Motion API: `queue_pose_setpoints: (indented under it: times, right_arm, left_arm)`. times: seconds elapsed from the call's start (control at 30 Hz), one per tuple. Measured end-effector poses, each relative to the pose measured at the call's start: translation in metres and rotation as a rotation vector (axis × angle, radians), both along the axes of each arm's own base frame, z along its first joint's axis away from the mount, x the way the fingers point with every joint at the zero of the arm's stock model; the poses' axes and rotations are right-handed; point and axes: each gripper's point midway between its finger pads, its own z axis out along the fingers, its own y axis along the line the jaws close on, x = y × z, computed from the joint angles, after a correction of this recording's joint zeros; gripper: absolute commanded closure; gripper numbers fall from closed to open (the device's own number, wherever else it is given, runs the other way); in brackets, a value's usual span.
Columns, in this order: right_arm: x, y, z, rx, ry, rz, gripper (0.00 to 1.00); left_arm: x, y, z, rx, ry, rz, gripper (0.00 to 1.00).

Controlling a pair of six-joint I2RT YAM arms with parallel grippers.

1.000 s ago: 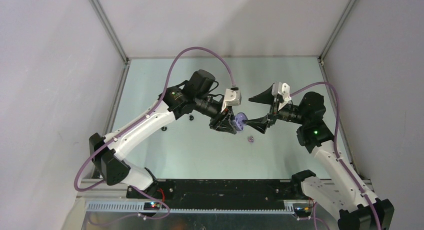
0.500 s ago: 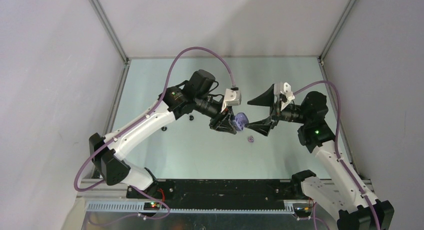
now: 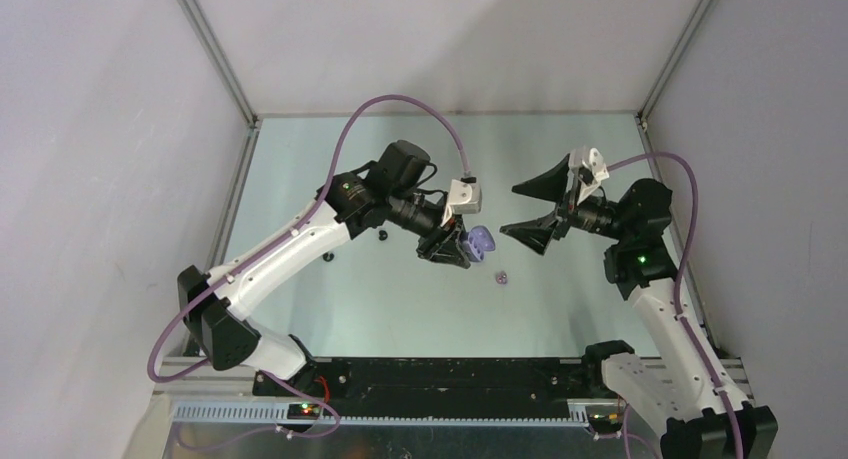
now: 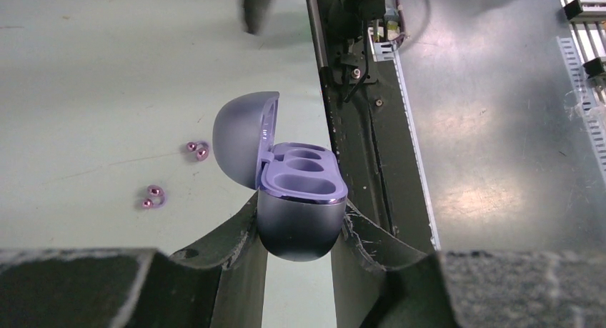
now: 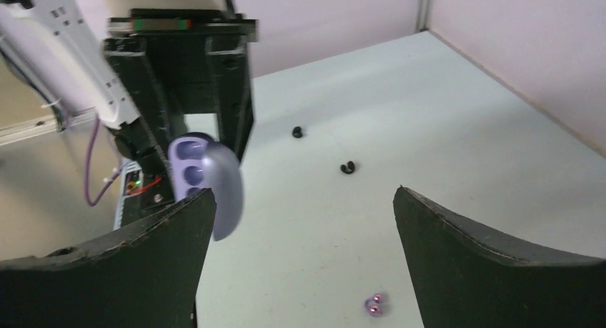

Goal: Insert the wireless bluetooth earbuds into the charging case
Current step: Open the charging case, then pick up the earbud from the center of the board.

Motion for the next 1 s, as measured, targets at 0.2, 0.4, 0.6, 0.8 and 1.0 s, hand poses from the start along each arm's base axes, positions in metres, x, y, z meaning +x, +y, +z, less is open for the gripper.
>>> queue_pose_setpoints:
  times: [0.2,0.4,0.6,0.8,1.0]
  right_arm:
    - [0.040,-0.013,-0.006,-0.023,0.056,-0.118,0.02]
    - [0.069,-0.015,-0.058,-0.157,0.167,-0.205,0.03]
    - [0.087,-0.003,-0.140,-0.334,0.342,-0.236,0.10]
    - [0.092,-0.012,-0.199,-0.506,0.436,-0.283,0.16]
    - [0.095,-0.012,-0.221,-0.662,0.390,-0.308,0.21]
  left_arm:
    - [0.011,0.015,0.004,0.003,-0.028,0.037,1.00]
    - [0.031,0.040,0.011,0.000,-0.071,0.105,1.00]
    - [0.034,0.057,0.002,0.001,-0.088,0.131,1.00]
    - [0.031,0.075,-0.020,0.011,-0.086,0.169,1.00]
    - [0.036,0.076,-0.007,-0.046,-0.138,0.198,1.00]
